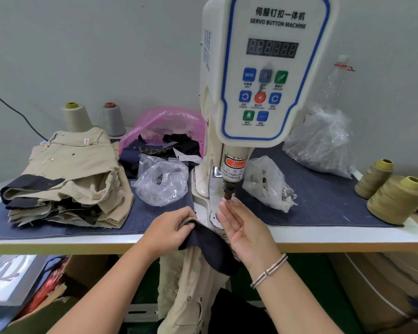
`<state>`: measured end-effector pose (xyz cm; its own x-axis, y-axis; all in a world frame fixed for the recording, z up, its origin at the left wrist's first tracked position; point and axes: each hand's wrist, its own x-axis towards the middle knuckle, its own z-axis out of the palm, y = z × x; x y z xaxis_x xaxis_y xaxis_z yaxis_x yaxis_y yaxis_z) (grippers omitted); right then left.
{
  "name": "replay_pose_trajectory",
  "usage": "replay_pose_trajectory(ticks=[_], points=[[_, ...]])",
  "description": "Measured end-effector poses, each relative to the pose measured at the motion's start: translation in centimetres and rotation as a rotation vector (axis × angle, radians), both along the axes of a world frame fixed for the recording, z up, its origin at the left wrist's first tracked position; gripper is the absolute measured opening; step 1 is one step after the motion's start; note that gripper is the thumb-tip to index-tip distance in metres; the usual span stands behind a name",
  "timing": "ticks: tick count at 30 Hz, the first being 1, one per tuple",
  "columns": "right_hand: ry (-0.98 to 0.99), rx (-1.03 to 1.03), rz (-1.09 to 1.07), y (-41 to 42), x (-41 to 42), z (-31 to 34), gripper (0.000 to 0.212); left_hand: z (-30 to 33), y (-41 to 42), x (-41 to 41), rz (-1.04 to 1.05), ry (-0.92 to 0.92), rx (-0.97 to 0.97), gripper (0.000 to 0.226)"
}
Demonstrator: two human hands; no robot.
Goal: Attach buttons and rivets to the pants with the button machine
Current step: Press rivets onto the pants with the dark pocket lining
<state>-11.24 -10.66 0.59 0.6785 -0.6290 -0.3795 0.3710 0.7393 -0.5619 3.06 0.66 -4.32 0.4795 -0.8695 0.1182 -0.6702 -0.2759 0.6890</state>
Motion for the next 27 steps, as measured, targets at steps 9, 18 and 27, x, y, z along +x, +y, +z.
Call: replay_pose_trajectory(ticks=[9,18,27], points=[[0.062,-0.354,0.020,-0.7,0.1,-0.2,0.020,0.0,0.1,0.0,-0.005,-0.002,-0.004,0.026],[0.060,-0.371,0.027,-0.8,0.3,-0.1,0.024,-0.1,0.0,0.0,-0.003,0.001,0.000,0.027],[0.036,-0.336,0.028,-1.2,0.2,-0.1,0.025,-0.2,0.1,0.2,-0.002,0.013,0.002,0.020]])
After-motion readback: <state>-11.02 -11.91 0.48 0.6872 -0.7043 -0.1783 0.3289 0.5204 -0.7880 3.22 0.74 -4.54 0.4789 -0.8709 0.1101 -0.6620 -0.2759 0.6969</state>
